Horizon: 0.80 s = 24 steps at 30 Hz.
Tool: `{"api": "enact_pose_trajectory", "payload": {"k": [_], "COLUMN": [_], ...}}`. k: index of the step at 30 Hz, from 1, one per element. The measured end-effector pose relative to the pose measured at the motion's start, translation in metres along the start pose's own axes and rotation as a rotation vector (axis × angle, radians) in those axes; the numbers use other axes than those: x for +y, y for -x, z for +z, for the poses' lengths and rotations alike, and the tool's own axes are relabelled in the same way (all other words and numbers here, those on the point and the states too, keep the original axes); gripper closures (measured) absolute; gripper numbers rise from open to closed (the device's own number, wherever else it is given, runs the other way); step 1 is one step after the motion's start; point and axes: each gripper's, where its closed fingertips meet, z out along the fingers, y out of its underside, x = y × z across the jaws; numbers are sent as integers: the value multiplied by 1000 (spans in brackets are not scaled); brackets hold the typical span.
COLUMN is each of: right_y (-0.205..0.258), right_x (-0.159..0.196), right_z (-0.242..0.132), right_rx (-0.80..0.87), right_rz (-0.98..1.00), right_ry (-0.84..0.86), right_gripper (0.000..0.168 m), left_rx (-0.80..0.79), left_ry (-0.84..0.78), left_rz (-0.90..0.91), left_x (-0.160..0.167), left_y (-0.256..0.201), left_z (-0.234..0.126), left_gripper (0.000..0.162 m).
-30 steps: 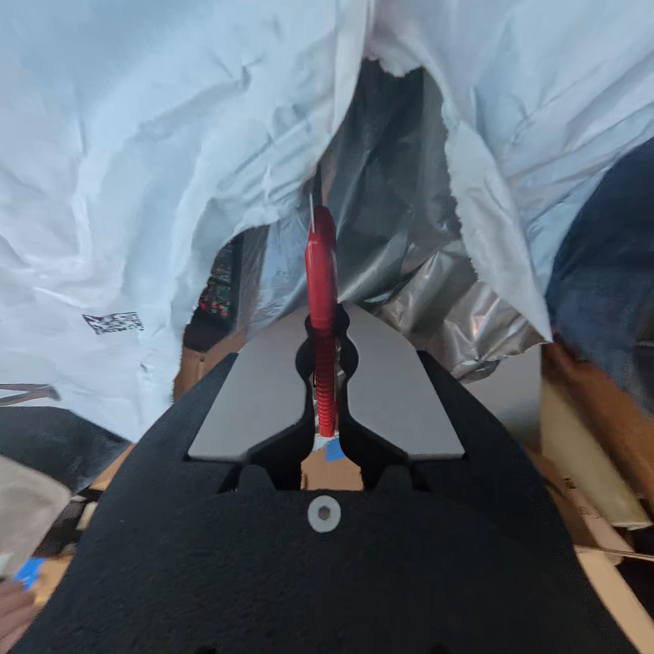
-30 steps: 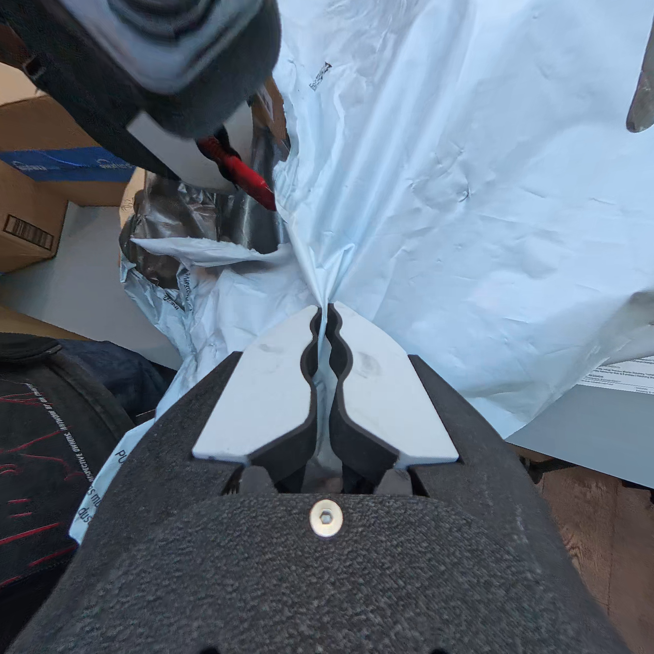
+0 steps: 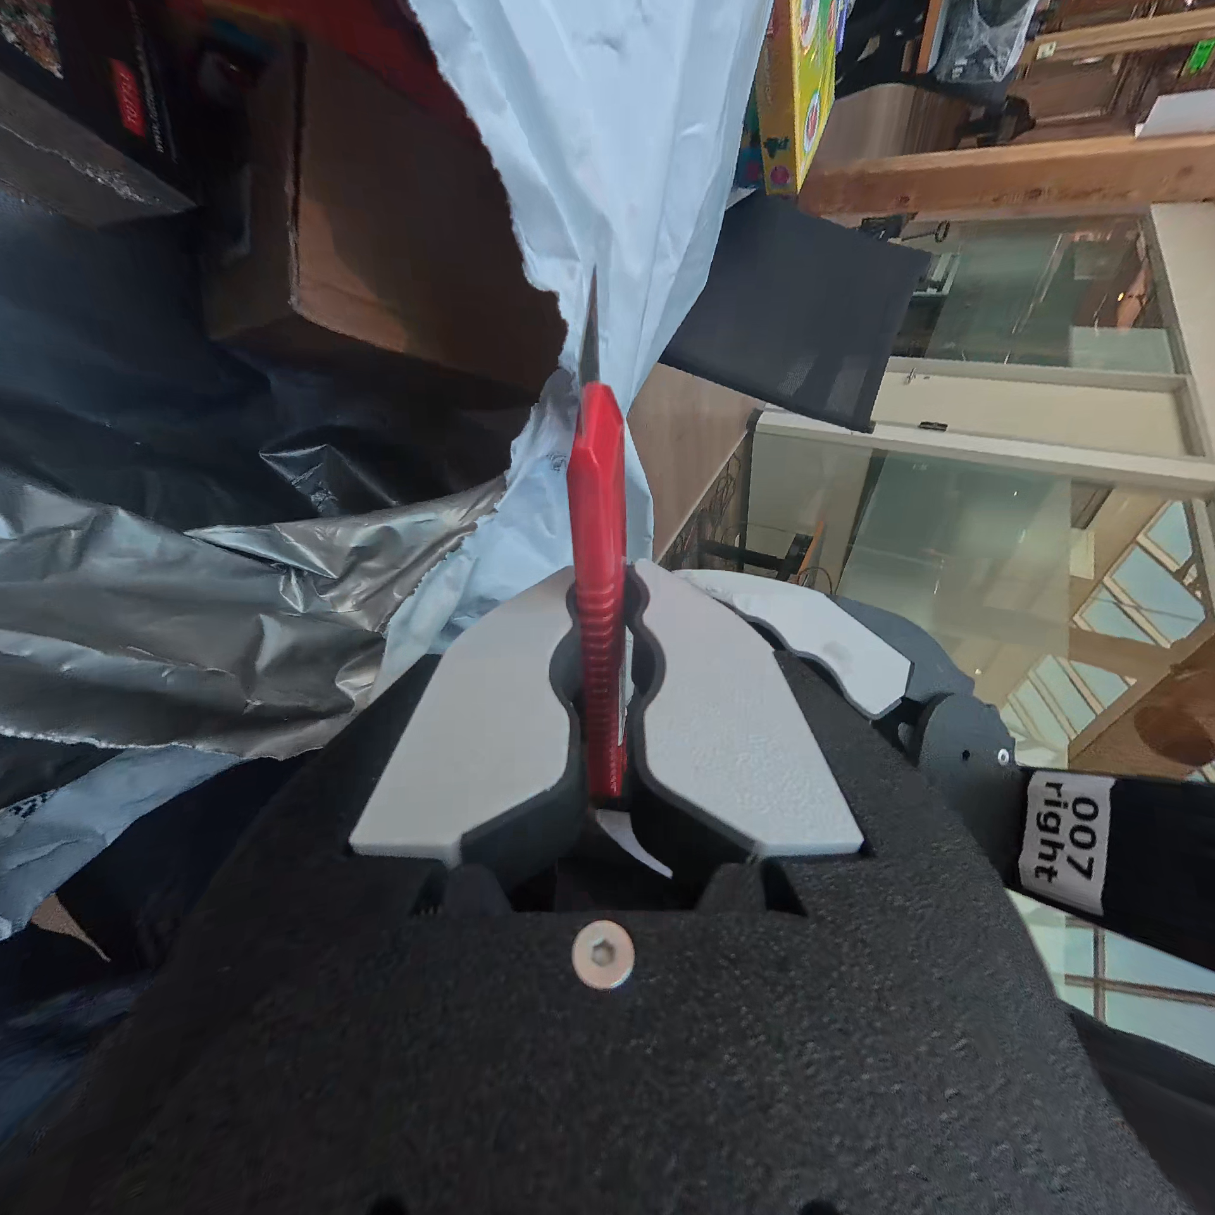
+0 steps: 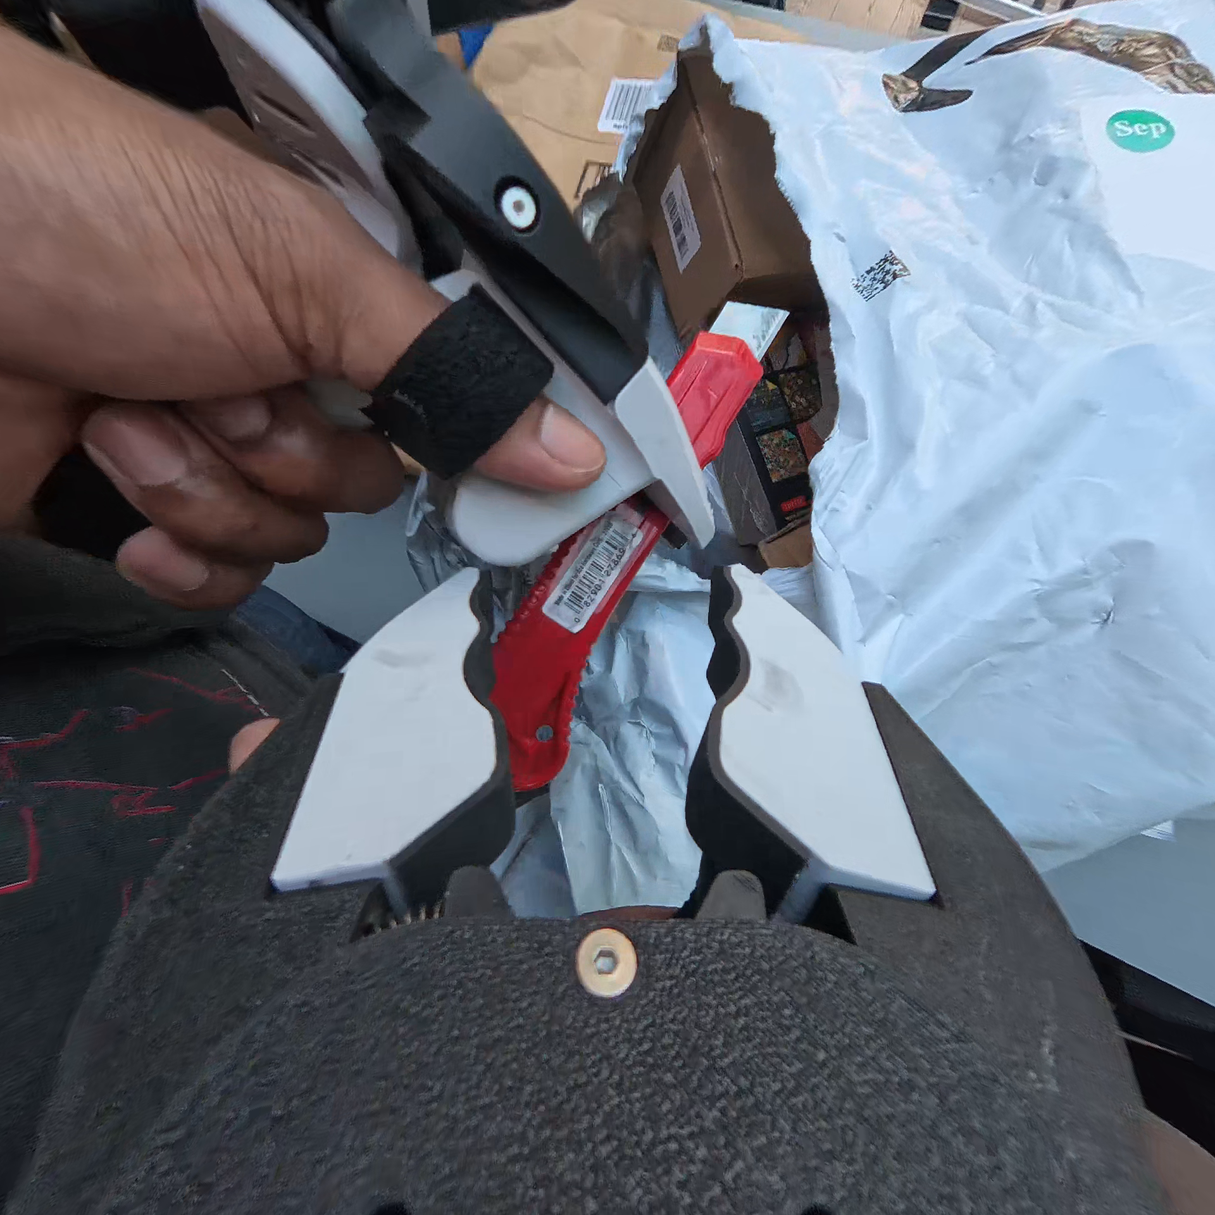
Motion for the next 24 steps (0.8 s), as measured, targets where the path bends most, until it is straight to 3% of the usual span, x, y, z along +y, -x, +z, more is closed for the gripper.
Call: {"api": "enact_pose_trajectory", "payload": {"k": [6, 9, 11, 14, 16, 24], "right_y": [9, 4, -1, -6, -15, -33], "right_x": [17, 23, 26, 27, 26, 28], "right_z": [9, 12, 11, 8, 1, -12], "right_rx": [140, 277, 345, 326, 310, 271], "right_rz": [-274, -413, -469, -387, -312, -314], "right_ry": [153, 214, 228, 182, 135, 96], "right_gripper": [103, 124, 129, 139, 157, 158], "left_rx": [13, 53, 65, 113, 160, 249], "left_ry": [-99, -98, -100, -83, -88, -105], "left_rz": [-107, -159, -168, -183, -177, -190], "left_x": [-8, -6, -4, -6, -7, -14], "left_y": [4, 1, 0, -1, -4, -14], "left_z": [-7, -7, -7, -7, -8, -10], "left_gripper": [153, 153, 152, 151, 140, 136]}}
